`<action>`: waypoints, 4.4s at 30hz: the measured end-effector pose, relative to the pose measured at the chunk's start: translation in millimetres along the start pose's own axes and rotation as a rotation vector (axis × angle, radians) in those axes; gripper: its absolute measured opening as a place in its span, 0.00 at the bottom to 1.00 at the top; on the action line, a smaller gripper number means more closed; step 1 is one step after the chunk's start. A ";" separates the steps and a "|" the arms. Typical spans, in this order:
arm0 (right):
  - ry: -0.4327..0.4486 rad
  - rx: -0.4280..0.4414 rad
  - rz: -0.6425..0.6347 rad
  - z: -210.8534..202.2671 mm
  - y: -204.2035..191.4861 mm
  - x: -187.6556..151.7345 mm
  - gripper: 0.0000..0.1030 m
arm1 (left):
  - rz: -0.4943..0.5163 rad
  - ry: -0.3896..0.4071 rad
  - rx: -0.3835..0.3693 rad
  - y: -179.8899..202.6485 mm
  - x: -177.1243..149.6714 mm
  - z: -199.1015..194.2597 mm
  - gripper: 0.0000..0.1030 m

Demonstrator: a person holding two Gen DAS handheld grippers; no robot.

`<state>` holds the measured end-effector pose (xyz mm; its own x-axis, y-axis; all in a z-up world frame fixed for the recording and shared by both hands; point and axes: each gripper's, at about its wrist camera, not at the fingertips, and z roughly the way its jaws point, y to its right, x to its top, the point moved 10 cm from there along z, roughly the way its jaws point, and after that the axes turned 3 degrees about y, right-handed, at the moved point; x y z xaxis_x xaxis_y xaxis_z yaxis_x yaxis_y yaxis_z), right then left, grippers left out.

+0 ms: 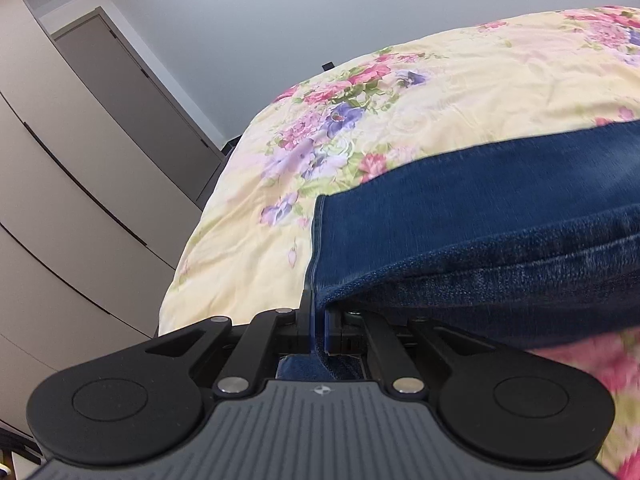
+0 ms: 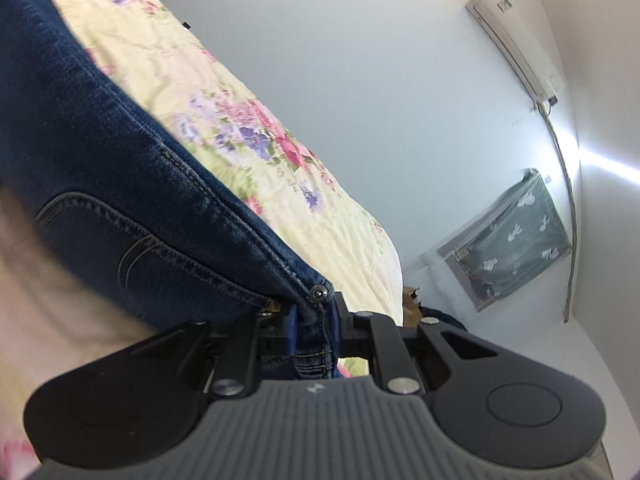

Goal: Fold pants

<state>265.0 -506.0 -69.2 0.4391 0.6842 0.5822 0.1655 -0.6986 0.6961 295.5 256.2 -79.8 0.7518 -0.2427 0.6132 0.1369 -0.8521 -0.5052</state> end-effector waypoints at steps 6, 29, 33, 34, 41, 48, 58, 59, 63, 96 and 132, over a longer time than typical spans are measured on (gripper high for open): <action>-0.081 0.015 0.031 106.8 0.9 39.7 0.09 | 0.066 -0.058 0.018 18.6 50.8 68.9 0.04; -0.305 0.086 -0.068 304.9 -80.2 27.5 0.09 | 0.318 -0.185 -0.112 44.3 80.7 209.8 0.66; -0.313 0.074 -0.079 306.4 -81.5 29.3 0.10 | 0.373 -0.165 -0.068 36.2 89.7 210.2 0.70; -0.314 0.074 -0.083 304.9 -81.1 29.4 0.10 | 0.394 -0.161 -0.022 32.3 91.0 211.9 0.70; -0.312 0.069 -0.090 305.9 -82.2 28.7 0.10 | 0.173 -0.173 0.083 -20.6 87.6 218.7 0.55; -0.317 0.054 -0.095 306.9 -82.6 28.2 0.10 | -0.262 -0.162 -0.053 -59.2 57.7 213.7 0.55; -0.369 0.009 -0.079 322.0 -79.4 32.0 0.09 | -0.300 -0.174 -0.138 -25.8 27.6 222.0 0.50; -0.377 0.012 -0.062 322.6 -77.7 31.6 0.09 | -0.295 -0.169 -0.130 -24.7 24.9 221.1 0.50; -0.389 -0.010 0.082 313.6 -44.6 33.1 0.41 | -0.328 -0.158 -0.110 -30.1 17.7 210.4 0.50; -0.171 0.167 1.739 200.7 62.9 -164.8 0.04 | -0.363 -0.208 -0.098 65.5 -4.9 147.9 0.47; -0.342 0.347 0.848 98.6 -126.6 16.5 0.34 | -1.117 -0.126 -0.327 -75.8 -79.0 141.1 0.52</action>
<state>338.3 -426.8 -189.1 0.7559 -0.1327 0.6410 -0.0968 -0.9911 -0.0911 316.7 405.4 -175.6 0.3798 0.7486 0.5434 0.6035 -0.6457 0.4678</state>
